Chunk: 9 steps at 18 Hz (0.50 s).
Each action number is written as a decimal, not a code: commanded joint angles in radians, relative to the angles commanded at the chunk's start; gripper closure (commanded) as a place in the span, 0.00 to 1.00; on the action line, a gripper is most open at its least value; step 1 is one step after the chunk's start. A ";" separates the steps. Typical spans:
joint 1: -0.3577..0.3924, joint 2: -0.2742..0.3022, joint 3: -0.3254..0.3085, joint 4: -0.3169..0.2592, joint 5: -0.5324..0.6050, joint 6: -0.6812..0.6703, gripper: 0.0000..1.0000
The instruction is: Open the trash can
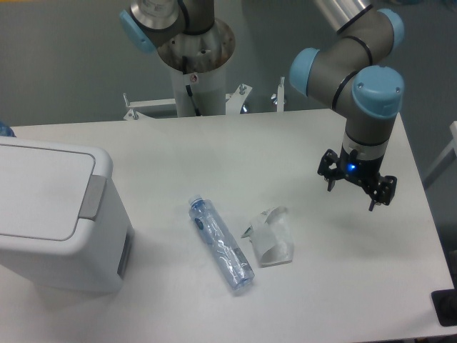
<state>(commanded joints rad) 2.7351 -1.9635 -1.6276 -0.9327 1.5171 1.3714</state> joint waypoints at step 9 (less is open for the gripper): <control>0.000 0.006 -0.009 0.000 0.000 0.000 0.00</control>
<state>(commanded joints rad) 2.7351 -1.9574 -1.6367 -0.9327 1.5171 1.3714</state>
